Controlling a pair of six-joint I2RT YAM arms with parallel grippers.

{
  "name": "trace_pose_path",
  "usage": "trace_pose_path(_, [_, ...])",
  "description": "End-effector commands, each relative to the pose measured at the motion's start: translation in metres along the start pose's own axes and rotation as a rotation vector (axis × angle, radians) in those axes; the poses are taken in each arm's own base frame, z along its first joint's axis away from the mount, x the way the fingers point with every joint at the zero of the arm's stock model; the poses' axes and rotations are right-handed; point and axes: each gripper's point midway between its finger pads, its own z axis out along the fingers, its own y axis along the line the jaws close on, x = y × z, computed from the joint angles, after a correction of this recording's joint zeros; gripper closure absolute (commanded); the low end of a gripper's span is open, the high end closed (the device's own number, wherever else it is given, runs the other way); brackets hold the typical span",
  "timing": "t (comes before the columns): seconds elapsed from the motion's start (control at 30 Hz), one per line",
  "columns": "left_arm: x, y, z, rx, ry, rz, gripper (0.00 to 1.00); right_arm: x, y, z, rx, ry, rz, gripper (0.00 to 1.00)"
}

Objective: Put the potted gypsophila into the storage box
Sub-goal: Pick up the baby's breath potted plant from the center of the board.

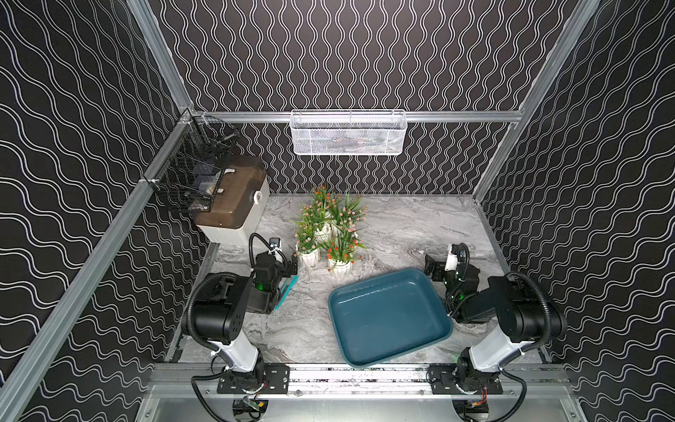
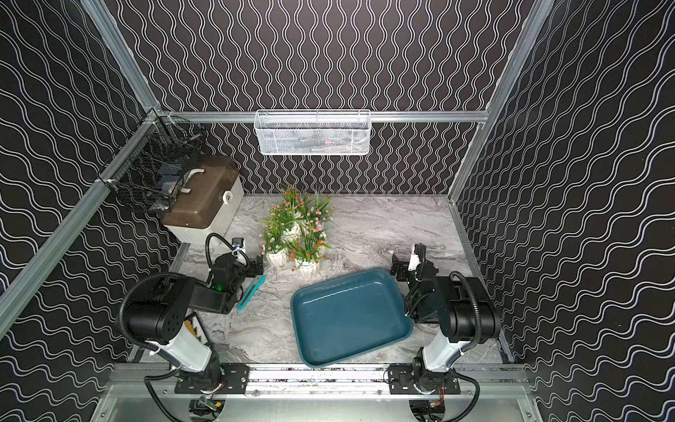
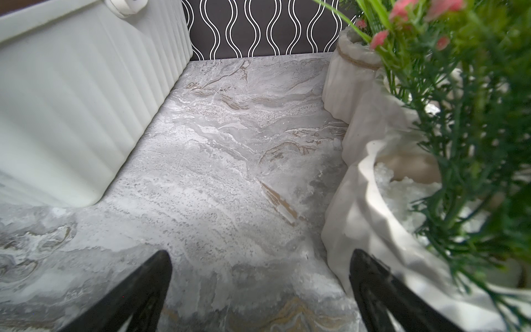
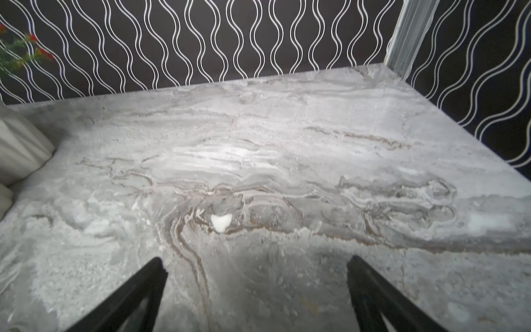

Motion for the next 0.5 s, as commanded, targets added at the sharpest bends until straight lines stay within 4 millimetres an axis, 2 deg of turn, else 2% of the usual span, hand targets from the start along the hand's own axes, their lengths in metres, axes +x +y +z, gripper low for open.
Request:
trace_pose_path(0.0, [-0.009,-0.001,-0.001,0.009,-0.032,0.005,0.01,-0.017,-0.012,-0.002,0.073,-0.061,0.031,0.00])
trace_pose_path(0.1, [-0.029,0.017,-0.006,-0.105,0.000,-0.014,0.01,-0.045,-0.017,-0.014,0.116,-0.081,0.047,0.00])
trace_pose_path(0.17, [-0.056,0.034,-0.022,-0.227,-0.032,-0.047,0.04,-0.075,-0.011,-0.029,0.118,-0.106,0.010,0.00])
trace_pose_path(0.23, [-0.083,0.038,-0.041,-0.265,-0.112,-0.099,0.04,-0.109,0.000,-0.047,0.128,-0.182,-0.029,0.00])
trace_pose_path(0.33, [-0.109,0.024,-0.059,-0.197,-0.103,-0.200,0.09,-0.140,0.018,-0.063,0.057,-0.155,0.043,0.00])
trace_pose_path(0.4, [-0.121,0.006,-0.068,-0.106,-0.078,-0.252,0.12,-0.146,0.035,-0.067,-0.031,-0.087,0.096,0.00])
trace_pose_path(0.47, [-0.129,-0.016,-0.079,-0.004,-0.076,-0.316,0.16,-0.145,0.060,-0.069,-0.150,-0.035,0.112,0.00])
